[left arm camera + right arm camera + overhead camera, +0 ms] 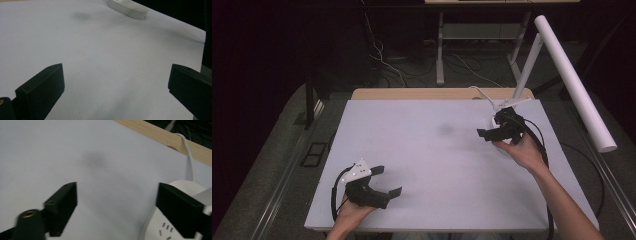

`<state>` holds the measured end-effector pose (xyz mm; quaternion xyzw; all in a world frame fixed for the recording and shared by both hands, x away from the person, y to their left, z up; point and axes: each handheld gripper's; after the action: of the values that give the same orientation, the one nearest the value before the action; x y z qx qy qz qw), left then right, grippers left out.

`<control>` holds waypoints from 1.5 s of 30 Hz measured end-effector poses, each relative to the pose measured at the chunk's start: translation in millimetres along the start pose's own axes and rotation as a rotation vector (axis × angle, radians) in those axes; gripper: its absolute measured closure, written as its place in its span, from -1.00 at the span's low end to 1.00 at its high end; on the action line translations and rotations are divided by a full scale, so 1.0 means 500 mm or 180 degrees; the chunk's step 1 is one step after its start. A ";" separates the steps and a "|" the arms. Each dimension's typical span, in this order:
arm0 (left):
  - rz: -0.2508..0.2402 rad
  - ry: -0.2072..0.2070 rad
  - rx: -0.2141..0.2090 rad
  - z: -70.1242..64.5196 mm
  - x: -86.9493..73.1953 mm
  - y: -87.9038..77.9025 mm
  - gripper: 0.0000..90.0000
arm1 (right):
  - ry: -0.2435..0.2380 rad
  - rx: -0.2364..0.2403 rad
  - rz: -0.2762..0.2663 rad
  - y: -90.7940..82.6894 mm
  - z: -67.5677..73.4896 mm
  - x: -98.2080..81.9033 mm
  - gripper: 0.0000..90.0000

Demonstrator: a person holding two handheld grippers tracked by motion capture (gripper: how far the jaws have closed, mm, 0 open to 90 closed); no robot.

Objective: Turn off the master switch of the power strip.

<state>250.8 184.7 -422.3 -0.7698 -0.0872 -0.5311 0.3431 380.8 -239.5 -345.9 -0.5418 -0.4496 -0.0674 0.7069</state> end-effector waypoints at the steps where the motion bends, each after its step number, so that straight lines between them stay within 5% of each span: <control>1: 0.0001 -0.0001 0.0002 0.000 0.000 0.000 -1.00 | -0.0018 0.0050 -0.0016 -0.005 0.003 -0.005 -0.76; 4: -0.0004 0.0001 0.0004 0.000 0.000 0.001 -1.00 | 0.0010 0.0184 -0.0075 -0.019 0.012 -0.021 -1.00; 16: 0.0006 0.0016 0.0010 -0.001 0.000 0.002 -1.00 | 0.0094 0.0476 -0.0279 -0.064 0.036 -0.094 -1.00; 45: 0.0022 0.0003 0.0020 0.001 -0.001 0.003 -1.00 | 0.0273 0.0648 -0.0507 -0.091 0.071 -0.287 -0.99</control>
<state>251.9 184.0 -423.5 -0.7688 -0.0861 -0.5300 0.3474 250.1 -284.7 -415.2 -0.4265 -0.4651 -0.1006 0.7692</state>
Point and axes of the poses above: each handheld gripper's, and its own axes: y roughly forward along the jaws, x roughly out of its top, z roughly to its left
